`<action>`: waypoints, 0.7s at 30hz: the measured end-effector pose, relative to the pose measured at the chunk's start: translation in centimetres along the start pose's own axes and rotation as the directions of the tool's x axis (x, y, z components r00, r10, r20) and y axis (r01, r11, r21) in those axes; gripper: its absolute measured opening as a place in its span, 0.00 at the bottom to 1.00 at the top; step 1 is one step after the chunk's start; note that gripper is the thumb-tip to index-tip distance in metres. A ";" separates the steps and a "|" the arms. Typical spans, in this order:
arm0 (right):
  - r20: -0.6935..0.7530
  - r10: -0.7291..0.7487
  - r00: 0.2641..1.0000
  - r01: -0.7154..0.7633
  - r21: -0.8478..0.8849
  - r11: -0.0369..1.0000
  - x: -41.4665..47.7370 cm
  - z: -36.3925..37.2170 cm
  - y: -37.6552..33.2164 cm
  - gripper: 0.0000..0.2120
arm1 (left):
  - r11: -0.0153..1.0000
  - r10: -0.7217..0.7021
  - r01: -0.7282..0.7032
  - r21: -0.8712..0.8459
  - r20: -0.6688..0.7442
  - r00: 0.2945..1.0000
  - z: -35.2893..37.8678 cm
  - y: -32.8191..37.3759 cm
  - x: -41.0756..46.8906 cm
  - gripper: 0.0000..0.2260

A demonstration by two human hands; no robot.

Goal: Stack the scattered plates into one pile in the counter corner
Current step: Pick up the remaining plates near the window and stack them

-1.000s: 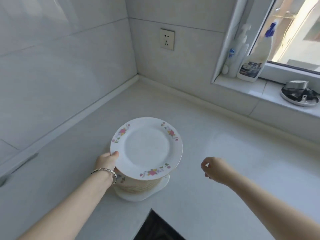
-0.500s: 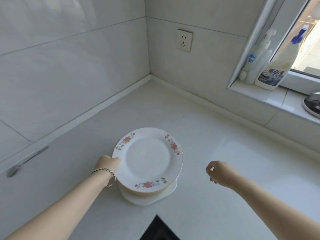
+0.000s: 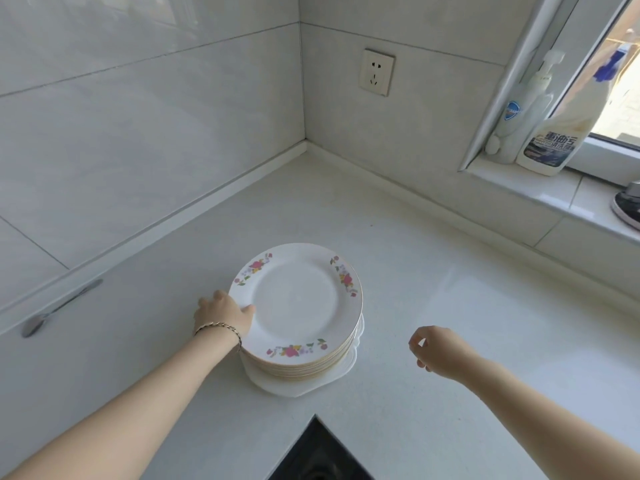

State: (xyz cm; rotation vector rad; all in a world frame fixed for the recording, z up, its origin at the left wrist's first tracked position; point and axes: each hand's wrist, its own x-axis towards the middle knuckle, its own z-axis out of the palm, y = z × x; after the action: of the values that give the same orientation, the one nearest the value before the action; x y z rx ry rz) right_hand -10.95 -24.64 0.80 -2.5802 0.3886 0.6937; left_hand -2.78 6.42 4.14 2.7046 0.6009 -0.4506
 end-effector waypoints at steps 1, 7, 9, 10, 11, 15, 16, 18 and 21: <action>0.001 0.000 1.000 0.000 -0.003 1.000 -0.1 0.1 0.0 0.10 | 0.993 -0.023 0.025 -0.114 0.025 0.999 0.5 -0.1 -0.1 0.26; 0.016 0.017 1.000 -0.017 -0.020 1.000 -0.2 0.6 0.3 0.09 | 0.899 0.052 -0.021 -0.437 0.060 0.997 2.5 -1.2 -0.5 0.29; 0.011 0.025 1.000 -0.025 -0.022 0.999 -0.2 0.8 0.5 0.10 | 0.930 0.050 -0.038 -0.366 0.023 0.998 2.5 -1.0 -0.6 0.28; 0.007 0.029 1.000 -0.029 -0.021 0.999 -0.2 0.8 0.6 0.10 | 0.965 0.064 -0.063 -0.256 -0.007 0.998 2.5 -0.8 -0.9 0.28; 0.002 0.035 0.999 -0.035 -0.018 0.999 -0.2 0.9 0.8 0.09 | 0.989 0.101 -0.105 -0.106 -0.042 0.994 2.5 -0.5 -1.3 0.29; -0.021 0.100 0.995 -0.099 0.039 0.994 -0.7 1.3 2.5 0.08 | 0.862 0.507 -0.483 0.154 -0.229 0.831 3.3 2.1 -2.8 0.22; -0.026 0.132 0.991 -0.130 0.066 0.989 -1.1 1.4 3.3 0.08 | 0.808 0.589 -0.571 0.147 -0.210 0.780 3.4 3.4 -3.5 0.18; -0.043 0.203 0.978 -0.195 0.134 0.972 -2.1 1.4 4.9 0.08 | 0.719 0.695 -0.691 0.070 -0.062 0.717 3.7 6.6 -5.2 0.13; -0.075 0.302 0.950 -0.278 0.231 0.933 -4.5 1.2 7.9 0.09 | 0.630 0.775 -0.770 -0.102 0.150 0.614 5.4 11.9 -7.8 0.12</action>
State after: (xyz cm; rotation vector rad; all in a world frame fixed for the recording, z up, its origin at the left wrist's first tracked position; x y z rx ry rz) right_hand -18.08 -30.19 -0.44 -2.3803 0.8476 0.5704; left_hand -5.40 -8.55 5.15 2.5264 -0.6306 -0.4169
